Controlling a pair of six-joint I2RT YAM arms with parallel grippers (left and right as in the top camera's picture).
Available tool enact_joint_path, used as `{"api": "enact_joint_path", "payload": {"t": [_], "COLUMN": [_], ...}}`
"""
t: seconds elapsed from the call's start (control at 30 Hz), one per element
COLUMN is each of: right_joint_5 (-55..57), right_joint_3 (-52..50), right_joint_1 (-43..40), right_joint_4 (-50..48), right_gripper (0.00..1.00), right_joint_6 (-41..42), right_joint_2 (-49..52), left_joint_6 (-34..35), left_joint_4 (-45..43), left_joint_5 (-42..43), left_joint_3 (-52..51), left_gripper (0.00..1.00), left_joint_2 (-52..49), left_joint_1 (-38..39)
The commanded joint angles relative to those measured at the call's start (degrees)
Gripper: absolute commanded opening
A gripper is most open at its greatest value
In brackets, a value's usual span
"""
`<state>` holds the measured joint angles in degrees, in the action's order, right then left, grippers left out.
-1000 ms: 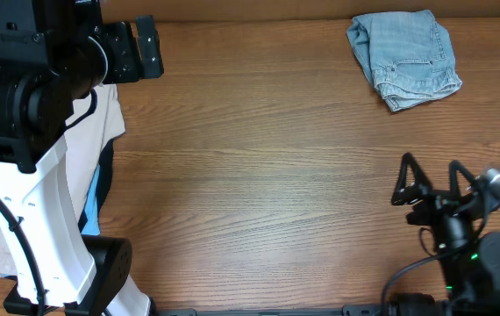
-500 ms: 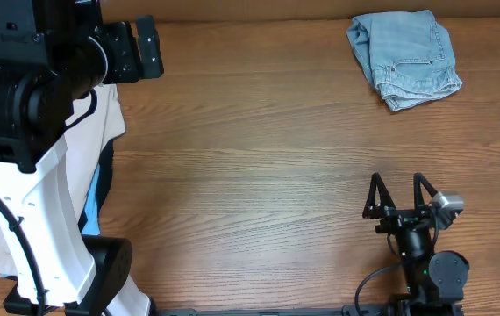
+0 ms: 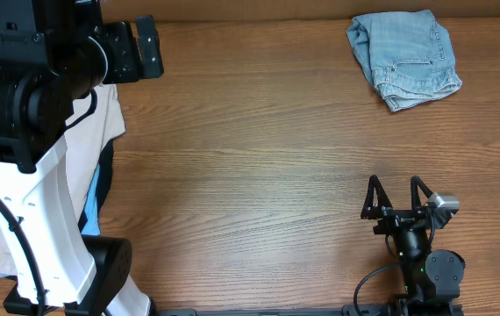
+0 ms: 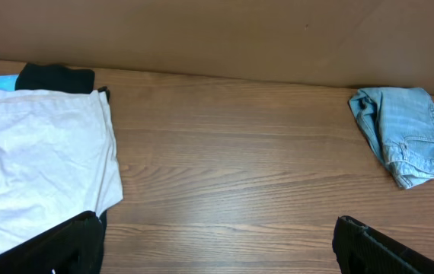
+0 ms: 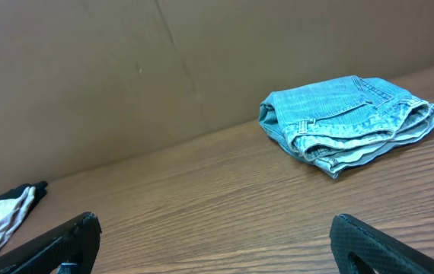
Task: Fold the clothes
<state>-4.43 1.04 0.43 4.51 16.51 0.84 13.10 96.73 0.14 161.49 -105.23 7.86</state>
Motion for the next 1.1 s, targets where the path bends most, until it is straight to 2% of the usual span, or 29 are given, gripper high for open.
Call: {"api": "enact_joint_path", "payload": {"t": [0.0,0.37,0.43,0.57,0.63,0.73,0.9,1.07], "right_joint_5": [0.55,0.52,0.55,0.55,0.52,0.55,0.52,0.52], "right_joint_3": [-0.57,-0.57,-0.57,-0.57,-0.57,-0.57,-0.57,-0.57], "right_joint_1": [0.26,0.26,0.26,0.26,0.26,0.26,0.26,0.26], "right_joint_4": [-0.15,-0.15,-0.15,-0.15,-0.15,-0.15,-0.15,-0.15], "right_gripper": [1.0,1.0,1.0,1.0,1.0,1.0,1.0,1.0], "right_joint_6": [-0.07,-0.07,-0.07,-0.07,-0.07,-0.07,-0.07,-0.07], "right_joint_2": [-0.68,-0.68,-0.68,-0.68,-0.68,-0.68,-0.68,-0.68], "left_joint_6": [-1.33,-1.31,-1.33,-2.23,-3.76,-4.0,-5.11,-5.4], "left_joint_4": [0.07,0.07,0.04,-0.33,-3.72,-9.64,-26.27,-43.34], "left_joint_5": [-0.76,-0.61,-0.57,-1.53,-6.03,-8.33,-6.47,-4.94], "left_joint_3": [-0.35,-0.59,-3.63,-17.9,-26.58,-38.38,-60.37,-84.04], "left_gripper": [1.0,1.0,1.0,1.0,1.0,1.0,1.0,1.0], "left_joint_2": [-0.46,0.57,2.19,9.22,13.97,21.27,36.89,52.83], "left_joint_1": [0.0,0.0,-0.09,-1.84,-2.69,-4.59,-9.29,-10.4]}}
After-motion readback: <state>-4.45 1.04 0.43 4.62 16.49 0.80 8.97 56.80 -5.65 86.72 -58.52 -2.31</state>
